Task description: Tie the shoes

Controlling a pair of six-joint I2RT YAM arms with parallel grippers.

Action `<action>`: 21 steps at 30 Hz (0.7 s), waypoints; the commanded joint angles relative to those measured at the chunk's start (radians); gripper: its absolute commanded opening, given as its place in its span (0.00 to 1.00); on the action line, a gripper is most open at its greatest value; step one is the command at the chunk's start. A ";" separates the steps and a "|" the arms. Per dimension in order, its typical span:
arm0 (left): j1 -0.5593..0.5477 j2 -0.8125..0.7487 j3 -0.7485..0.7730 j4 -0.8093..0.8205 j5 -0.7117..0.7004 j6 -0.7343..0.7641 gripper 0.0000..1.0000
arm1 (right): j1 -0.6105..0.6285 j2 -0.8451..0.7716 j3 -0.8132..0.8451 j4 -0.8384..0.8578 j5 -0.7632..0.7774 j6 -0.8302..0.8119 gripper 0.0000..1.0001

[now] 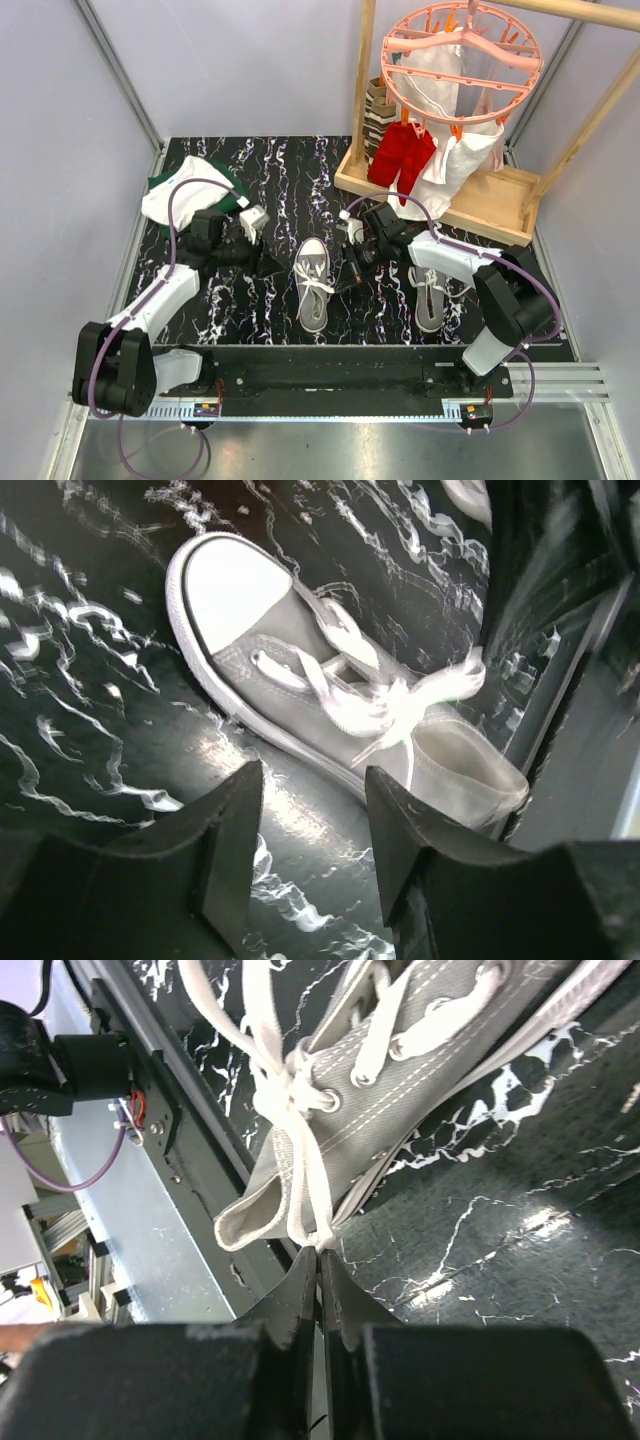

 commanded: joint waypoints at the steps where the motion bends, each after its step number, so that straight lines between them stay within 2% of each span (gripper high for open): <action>1: 0.002 -0.045 0.065 -0.335 0.148 0.680 0.47 | -0.007 -0.013 0.030 0.014 -0.047 0.000 0.08; 5: -0.023 -0.007 0.064 -0.371 0.122 0.872 0.40 | -0.005 0.001 0.030 0.013 -0.055 -0.006 0.11; 6: -0.030 0.007 0.072 -0.379 0.120 0.941 0.39 | -0.005 0.004 0.033 0.013 -0.058 -0.006 0.15; 9: -0.073 0.058 0.092 -0.376 0.088 0.993 0.36 | -0.005 0.005 0.035 0.011 -0.058 -0.005 0.26; 13: -0.127 0.087 0.086 -0.300 0.048 0.989 0.35 | -0.008 0.004 0.036 0.007 -0.052 -0.005 0.35; 17: -0.178 0.104 0.074 -0.174 -0.028 0.918 0.35 | -0.008 0.010 0.047 -0.001 -0.051 -0.005 0.42; 21: -0.202 0.112 0.083 -0.163 -0.059 0.926 0.37 | -0.022 0.021 0.067 -0.003 -0.054 -0.002 0.50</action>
